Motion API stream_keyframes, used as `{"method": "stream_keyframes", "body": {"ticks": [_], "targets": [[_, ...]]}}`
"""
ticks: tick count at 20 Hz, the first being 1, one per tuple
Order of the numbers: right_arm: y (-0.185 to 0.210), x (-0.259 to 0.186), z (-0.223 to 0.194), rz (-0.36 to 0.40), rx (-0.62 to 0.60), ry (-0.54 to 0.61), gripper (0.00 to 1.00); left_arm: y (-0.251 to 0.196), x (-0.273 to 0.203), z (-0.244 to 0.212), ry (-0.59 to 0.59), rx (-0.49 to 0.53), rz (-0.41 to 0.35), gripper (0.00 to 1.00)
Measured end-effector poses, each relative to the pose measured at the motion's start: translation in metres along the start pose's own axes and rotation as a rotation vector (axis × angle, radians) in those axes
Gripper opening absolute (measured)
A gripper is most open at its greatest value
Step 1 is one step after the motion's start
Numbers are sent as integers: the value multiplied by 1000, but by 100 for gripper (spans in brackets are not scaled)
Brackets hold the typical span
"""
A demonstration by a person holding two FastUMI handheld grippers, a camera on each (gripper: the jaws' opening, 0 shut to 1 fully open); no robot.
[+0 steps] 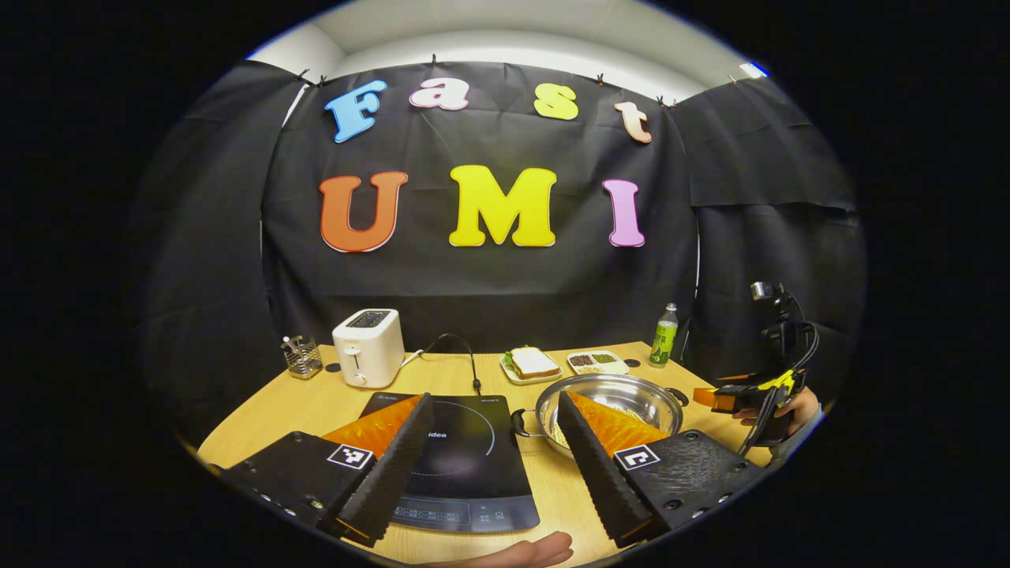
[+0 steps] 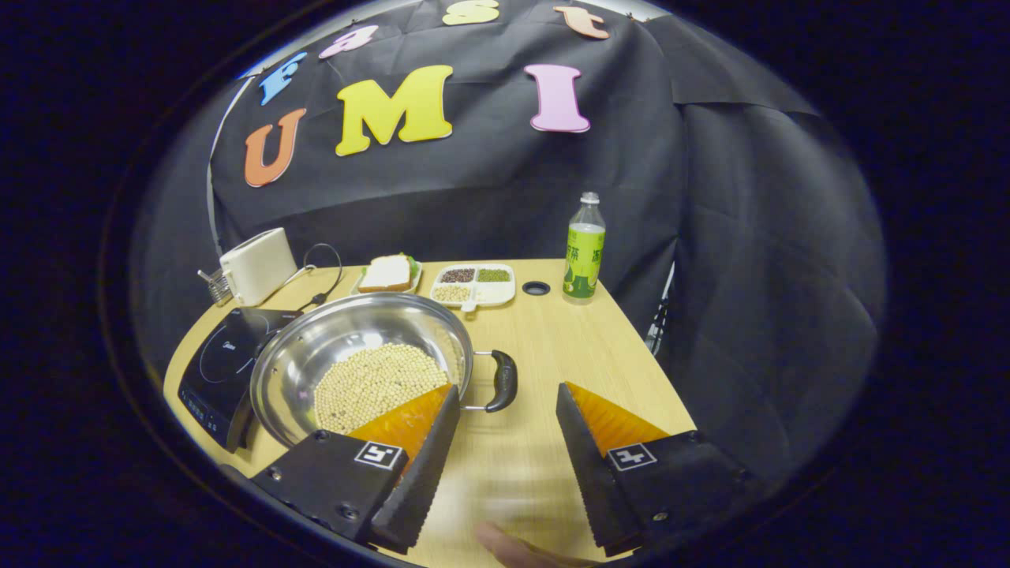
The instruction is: First push the handle of the pot to place it horizontally, then grasp the pot with both hands and set it on the induction cooktop.
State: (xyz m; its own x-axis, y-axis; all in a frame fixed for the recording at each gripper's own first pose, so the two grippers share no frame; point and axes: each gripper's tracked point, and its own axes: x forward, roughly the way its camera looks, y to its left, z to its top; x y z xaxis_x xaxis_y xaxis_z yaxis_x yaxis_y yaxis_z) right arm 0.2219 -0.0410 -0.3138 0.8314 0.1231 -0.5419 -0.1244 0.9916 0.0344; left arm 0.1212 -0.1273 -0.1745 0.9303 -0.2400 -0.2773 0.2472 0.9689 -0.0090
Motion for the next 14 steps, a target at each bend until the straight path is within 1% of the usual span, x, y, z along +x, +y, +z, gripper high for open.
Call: {"method": "stream_keyframes", "body": {"ticks": [2,4,5,8,11,14], "targets": [[1,-3,9,13,1,-11,81,-7,24,-8,49,-5,-8,95],[0,0,15,16,5,-12,89,-15,46,-20,99,-16,-24,95],[1,2,17,22,3,-9,97,-19,57,-25,127,-22,-30,95],[1,14,19,31,-4,2,97,-29,89,-47,208,-22,-48,95],[0,28,15,44,-1,38,97,-35,114,-73,304,-27,-57,96],[-1,43,12,59,28,71,97,-38,135,-93,383,-27,-58,96]]}}
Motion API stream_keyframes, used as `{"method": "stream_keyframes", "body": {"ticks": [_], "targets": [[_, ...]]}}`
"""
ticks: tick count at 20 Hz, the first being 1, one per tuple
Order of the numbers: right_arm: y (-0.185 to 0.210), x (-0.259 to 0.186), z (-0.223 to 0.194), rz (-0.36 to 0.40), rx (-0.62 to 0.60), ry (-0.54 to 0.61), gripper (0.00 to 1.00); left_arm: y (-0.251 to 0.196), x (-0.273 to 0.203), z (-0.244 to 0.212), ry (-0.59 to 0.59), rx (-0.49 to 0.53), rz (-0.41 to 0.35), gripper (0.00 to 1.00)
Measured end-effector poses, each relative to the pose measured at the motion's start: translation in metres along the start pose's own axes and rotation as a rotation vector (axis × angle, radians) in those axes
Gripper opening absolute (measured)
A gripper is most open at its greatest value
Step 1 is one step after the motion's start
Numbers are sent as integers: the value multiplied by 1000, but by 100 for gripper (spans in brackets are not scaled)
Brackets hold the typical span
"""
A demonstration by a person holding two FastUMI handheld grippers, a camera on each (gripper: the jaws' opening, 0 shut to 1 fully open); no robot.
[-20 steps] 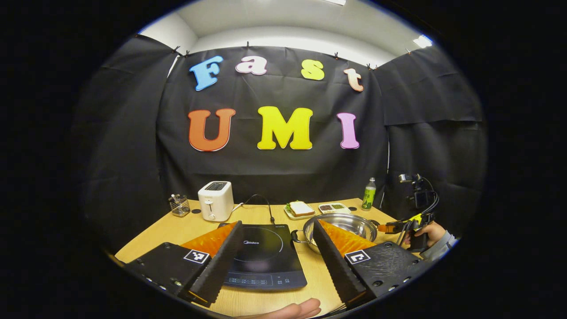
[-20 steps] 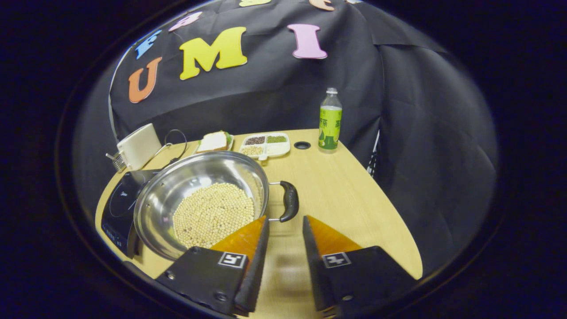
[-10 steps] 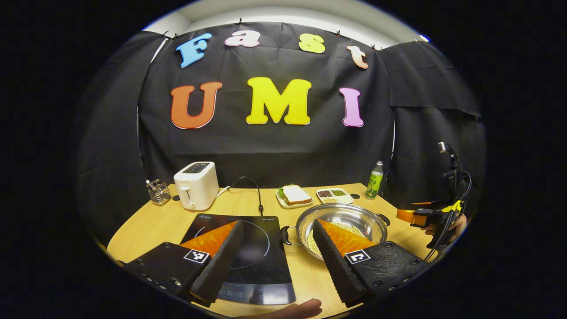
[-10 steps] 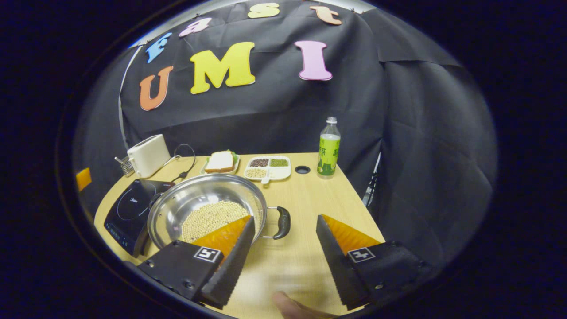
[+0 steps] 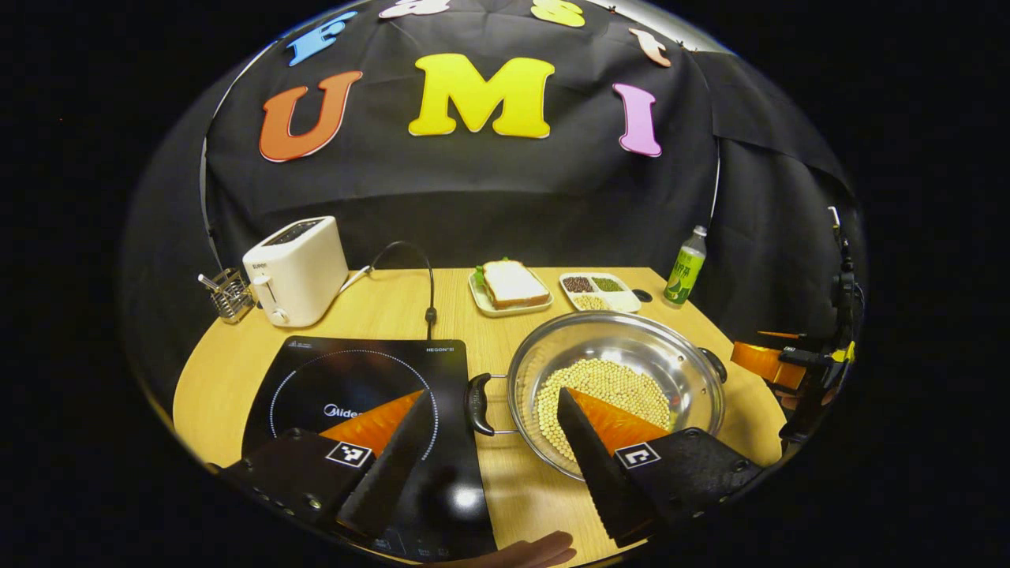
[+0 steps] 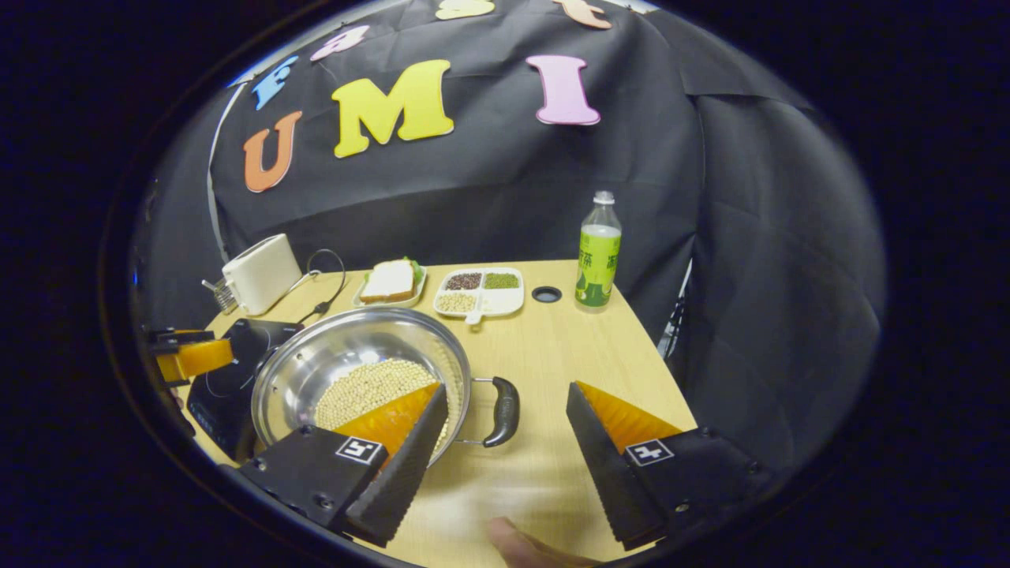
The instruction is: First push the handle of the pot to place it horizontally, then grasp the pot with both hands and set it on the induction cooktop.
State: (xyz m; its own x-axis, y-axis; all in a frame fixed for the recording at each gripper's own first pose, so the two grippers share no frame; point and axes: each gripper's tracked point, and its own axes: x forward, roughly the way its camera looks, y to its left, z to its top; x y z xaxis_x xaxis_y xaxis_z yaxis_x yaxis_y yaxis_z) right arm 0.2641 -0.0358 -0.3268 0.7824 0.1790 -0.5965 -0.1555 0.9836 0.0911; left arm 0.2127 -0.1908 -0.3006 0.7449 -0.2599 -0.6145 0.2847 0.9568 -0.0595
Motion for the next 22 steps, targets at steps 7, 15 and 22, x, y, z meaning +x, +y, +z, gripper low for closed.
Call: {"method": "stream_keyframes", "body": {"ticks": [7,15,22], "targets": [[2,32,-14,50,82,84,94,8,47,-20,137,-50,16,96],[16,52,-30,99,111,165,85,11,66,-21,141,-87,6,69],[19,57,-34,75,108,205,64,10,66,-24,164,-62,-27,60]]}}
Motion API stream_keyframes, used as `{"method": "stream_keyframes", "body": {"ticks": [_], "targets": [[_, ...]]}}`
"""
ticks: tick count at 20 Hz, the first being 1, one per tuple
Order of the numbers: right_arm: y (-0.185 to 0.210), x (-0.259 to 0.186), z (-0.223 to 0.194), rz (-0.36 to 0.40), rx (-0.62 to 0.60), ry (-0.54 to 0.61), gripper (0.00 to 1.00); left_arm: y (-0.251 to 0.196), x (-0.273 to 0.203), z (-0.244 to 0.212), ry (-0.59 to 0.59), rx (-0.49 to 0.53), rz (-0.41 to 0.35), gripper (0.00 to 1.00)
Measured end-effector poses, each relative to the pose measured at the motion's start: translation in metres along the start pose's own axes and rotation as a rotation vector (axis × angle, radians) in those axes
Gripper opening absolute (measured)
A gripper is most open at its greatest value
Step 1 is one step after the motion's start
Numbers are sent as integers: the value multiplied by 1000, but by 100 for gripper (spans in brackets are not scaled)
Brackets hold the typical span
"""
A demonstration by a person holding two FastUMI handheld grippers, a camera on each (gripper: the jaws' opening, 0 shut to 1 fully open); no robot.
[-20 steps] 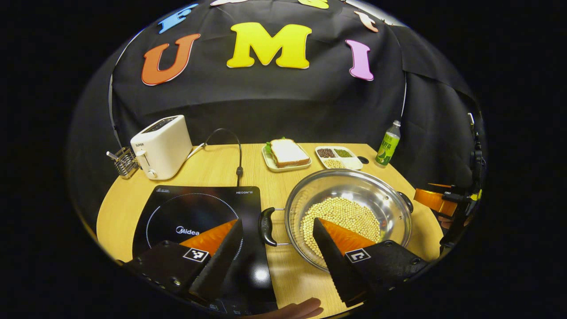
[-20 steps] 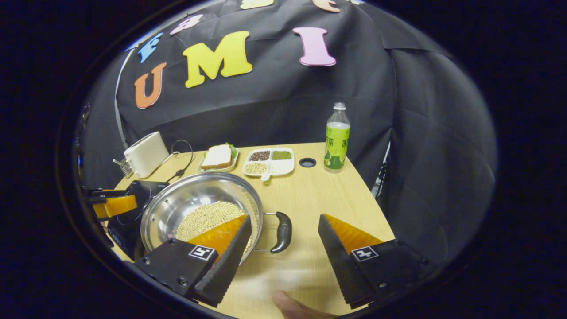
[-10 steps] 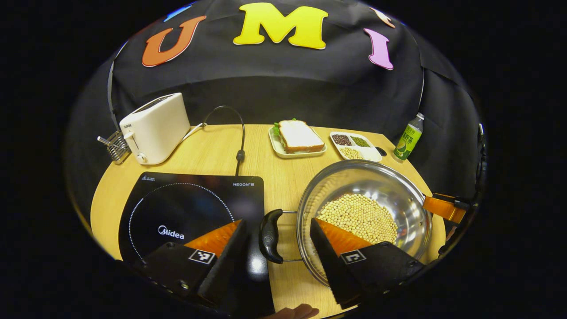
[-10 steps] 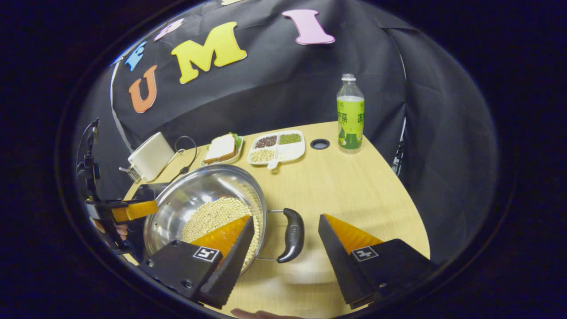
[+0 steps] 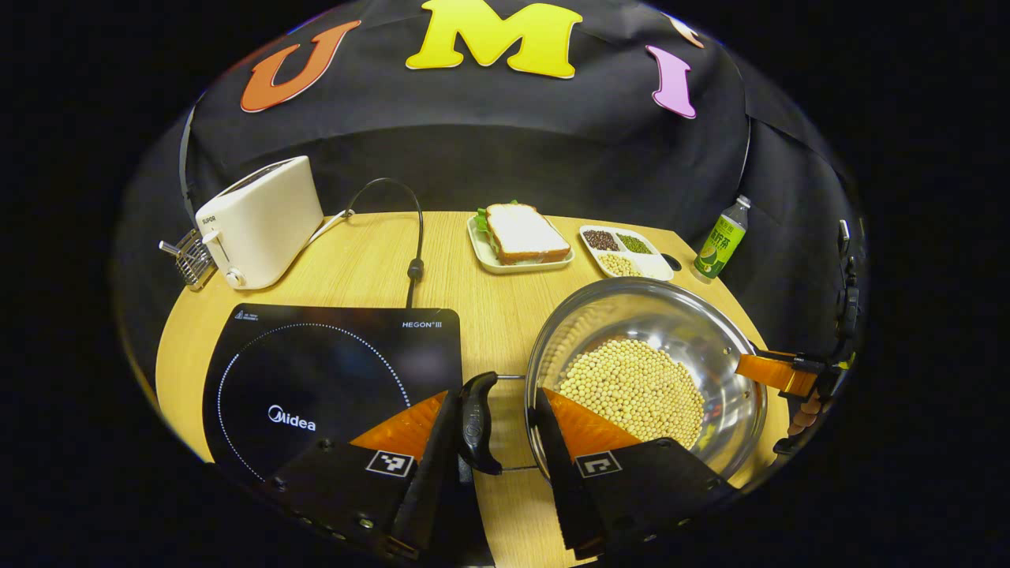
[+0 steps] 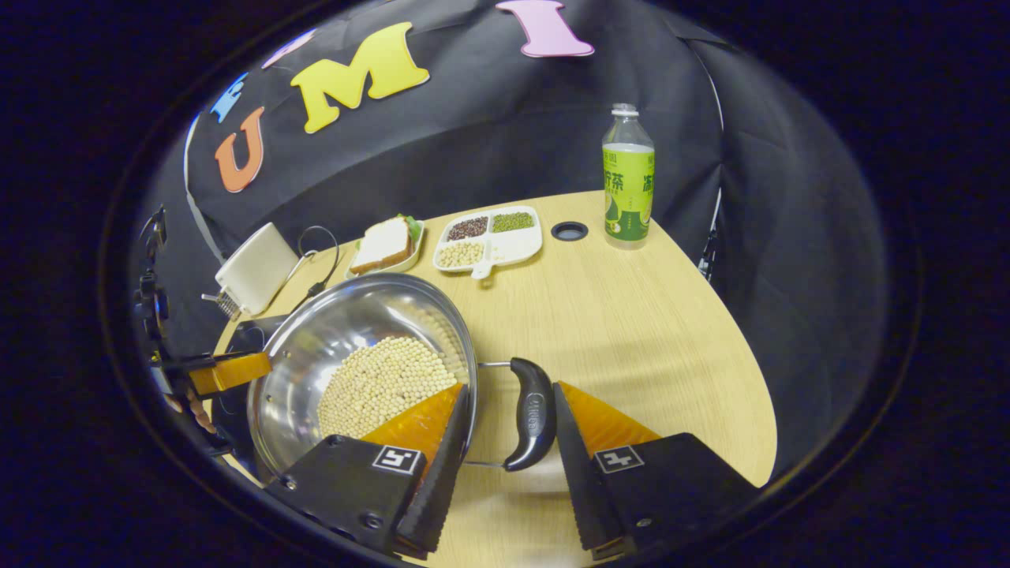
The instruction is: First push the handle of the pot to place it horizontally, then grasp the pot with both hands and set it on the induction cooktop.
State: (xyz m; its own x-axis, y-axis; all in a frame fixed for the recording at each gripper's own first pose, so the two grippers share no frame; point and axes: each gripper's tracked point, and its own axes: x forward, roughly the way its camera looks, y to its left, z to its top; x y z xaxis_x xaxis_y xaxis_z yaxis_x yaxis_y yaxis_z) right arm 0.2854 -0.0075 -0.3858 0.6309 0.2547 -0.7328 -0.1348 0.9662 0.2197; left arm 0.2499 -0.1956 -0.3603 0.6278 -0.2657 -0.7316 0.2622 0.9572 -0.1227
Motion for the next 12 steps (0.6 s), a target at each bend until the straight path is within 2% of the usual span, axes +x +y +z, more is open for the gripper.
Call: {"method": "stream_keyframes", "body": {"ticks": [4,5,6,8,10,11,12], "targets": [[1,10,-4,-5,14,16,66,2,5,-6,41,-43,-9,59],[1,10,-4,-10,14,16,66,1,3,-2,16,-33,-6,65],[0,11,-4,-12,15,15,66,-2,5,-2,26,-21,-10,67],[2,14,-4,-7,16,17,66,-1,8,-4,30,-6,16,63],[1,13,-5,0,13,21,66,2,9,-3,25,9,42,63],[1,14,-5,-2,18,20,66,1,10,-4,30,4,40,48],[1,13,-3,-4,27,17,66,0,10,-4,33,4,36,61]]}}
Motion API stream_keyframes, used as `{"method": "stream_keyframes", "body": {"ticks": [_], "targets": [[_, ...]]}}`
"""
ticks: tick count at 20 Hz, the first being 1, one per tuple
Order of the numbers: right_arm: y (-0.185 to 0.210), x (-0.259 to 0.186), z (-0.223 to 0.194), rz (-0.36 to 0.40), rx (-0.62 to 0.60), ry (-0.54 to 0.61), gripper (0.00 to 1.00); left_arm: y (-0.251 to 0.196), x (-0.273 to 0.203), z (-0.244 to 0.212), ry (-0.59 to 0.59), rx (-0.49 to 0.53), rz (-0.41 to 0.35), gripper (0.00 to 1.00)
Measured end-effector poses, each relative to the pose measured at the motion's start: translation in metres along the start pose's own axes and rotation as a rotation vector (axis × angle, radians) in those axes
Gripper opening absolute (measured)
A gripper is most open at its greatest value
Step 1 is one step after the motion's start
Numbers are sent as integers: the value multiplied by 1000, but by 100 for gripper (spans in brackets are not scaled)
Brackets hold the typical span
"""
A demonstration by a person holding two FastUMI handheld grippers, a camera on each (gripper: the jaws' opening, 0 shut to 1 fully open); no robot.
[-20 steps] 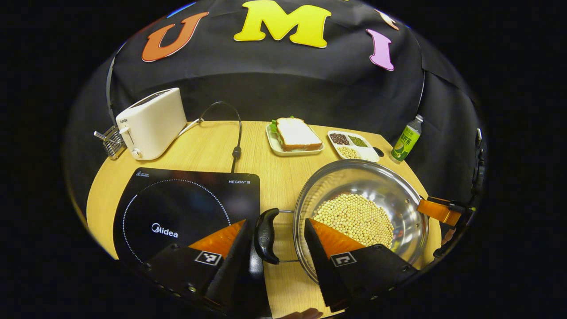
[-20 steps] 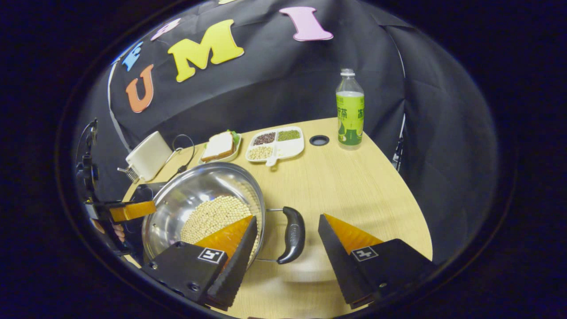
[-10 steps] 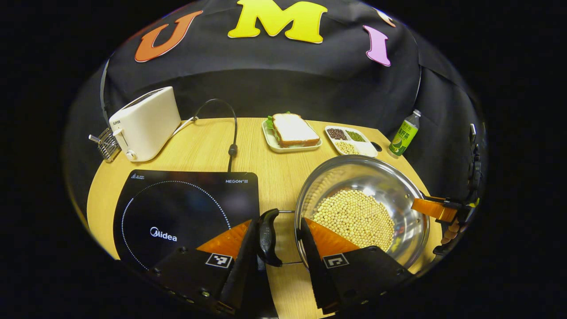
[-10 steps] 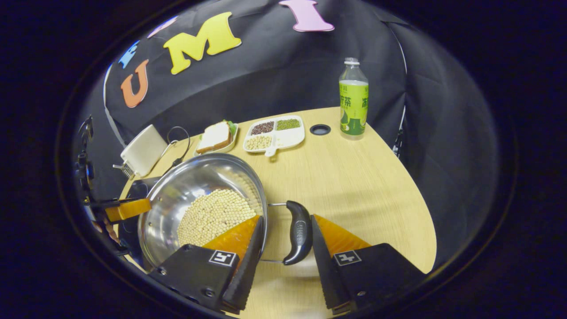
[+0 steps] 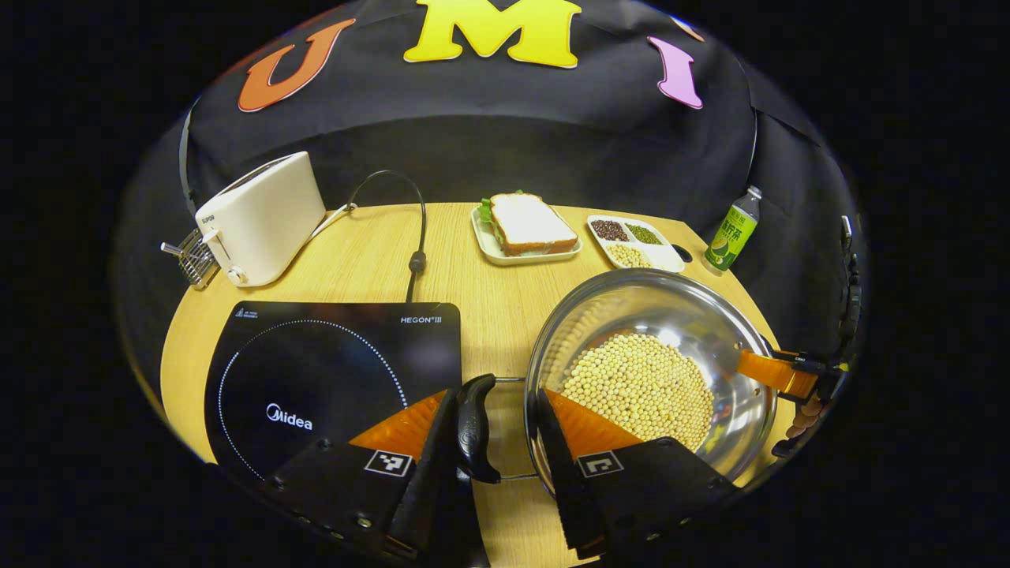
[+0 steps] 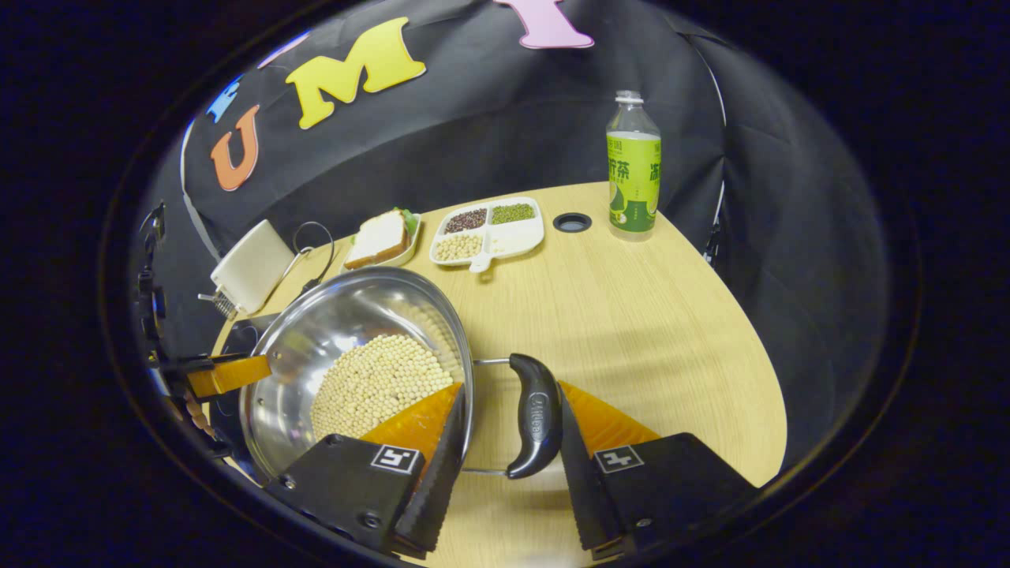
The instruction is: First push the handle of the pot to place it horizontally, then grasp the pot with both hands and set it on the induction cooktop.
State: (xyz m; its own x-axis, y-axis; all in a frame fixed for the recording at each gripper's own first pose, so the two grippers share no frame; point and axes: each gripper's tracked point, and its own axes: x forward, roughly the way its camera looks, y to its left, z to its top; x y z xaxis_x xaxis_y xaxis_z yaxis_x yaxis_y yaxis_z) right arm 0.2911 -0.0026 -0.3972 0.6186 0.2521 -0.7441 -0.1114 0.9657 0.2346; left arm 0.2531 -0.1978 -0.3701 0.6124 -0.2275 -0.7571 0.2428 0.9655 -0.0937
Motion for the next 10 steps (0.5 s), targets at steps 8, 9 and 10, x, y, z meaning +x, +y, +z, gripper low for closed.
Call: {"method": "stream_keyframes", "body": {"ticks": [8,9,10], "targets": [[0,-11,-10,7,45,12,57,-4,-15,-5,-23,-12,-25,53],[0,-14,-12,12,58,14,57,-5,-17,-4,-30,-27,-27,53],[0,-19,-13,15,60,15,57,-7,-22,-2,-40,-22,-30,60]]}}
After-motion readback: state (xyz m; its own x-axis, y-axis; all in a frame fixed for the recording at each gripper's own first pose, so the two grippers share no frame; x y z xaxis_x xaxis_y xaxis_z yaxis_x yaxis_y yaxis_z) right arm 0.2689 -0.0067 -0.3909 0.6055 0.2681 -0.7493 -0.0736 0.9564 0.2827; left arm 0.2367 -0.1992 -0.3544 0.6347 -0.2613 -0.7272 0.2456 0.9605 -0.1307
